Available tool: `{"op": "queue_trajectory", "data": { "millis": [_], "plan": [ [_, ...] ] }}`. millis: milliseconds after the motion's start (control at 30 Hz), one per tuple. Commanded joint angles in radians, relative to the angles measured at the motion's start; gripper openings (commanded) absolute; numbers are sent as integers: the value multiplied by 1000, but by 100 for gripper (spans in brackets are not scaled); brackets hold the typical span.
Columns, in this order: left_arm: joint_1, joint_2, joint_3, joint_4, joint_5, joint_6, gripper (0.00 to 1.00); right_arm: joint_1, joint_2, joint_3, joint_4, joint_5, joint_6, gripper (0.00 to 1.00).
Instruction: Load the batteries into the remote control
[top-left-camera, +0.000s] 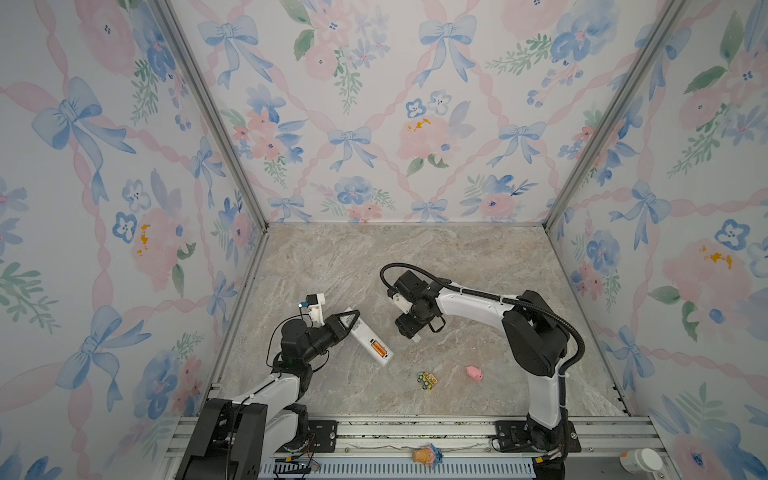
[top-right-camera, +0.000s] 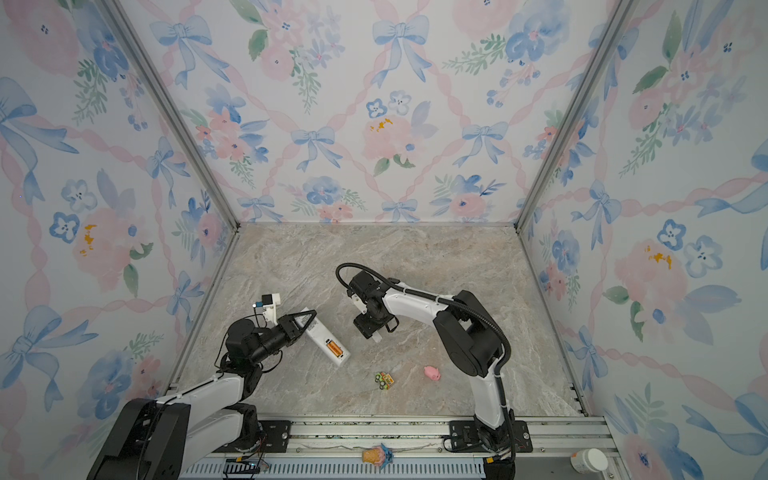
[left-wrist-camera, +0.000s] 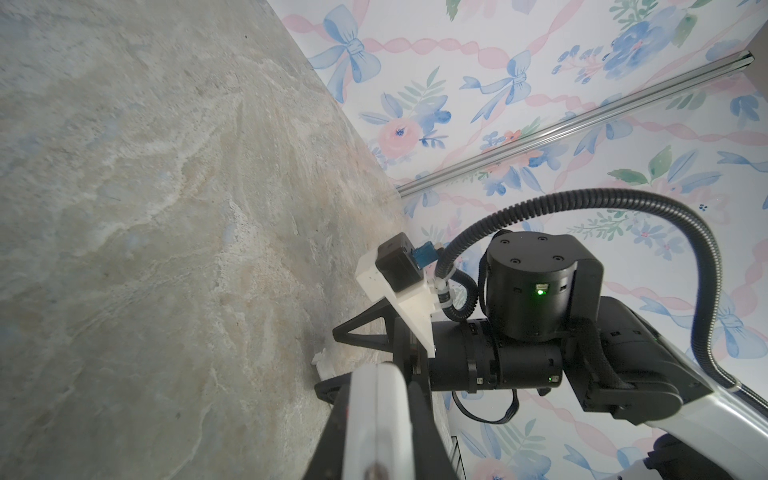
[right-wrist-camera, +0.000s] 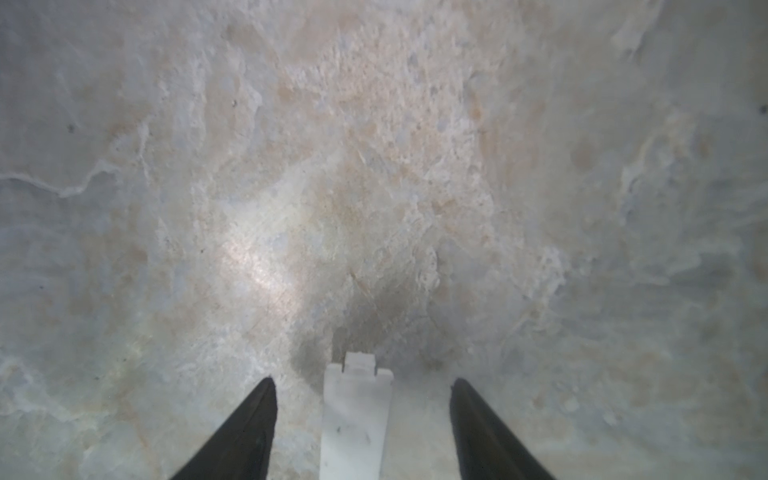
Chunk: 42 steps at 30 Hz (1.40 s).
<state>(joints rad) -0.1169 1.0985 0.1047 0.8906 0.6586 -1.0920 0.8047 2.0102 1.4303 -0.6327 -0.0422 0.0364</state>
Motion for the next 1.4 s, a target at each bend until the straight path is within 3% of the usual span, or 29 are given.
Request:
{"op": "queue_trajectory", "data": {
  "millis": [0, 933, 1367],
  "plan": [
    [8, -15, -7, 16, 0, 20, 0, -6, 27, 35, -1, -8, 5, 65],
    [13, -11, -4, 15, 2, 20, 0, 0, 61, 46, -1, -13, 5, 45],
    [13, -15, -8, 16, 1, 20, 0, 9, 70, 44, -10, 11, 4, 40]
  ]
}}
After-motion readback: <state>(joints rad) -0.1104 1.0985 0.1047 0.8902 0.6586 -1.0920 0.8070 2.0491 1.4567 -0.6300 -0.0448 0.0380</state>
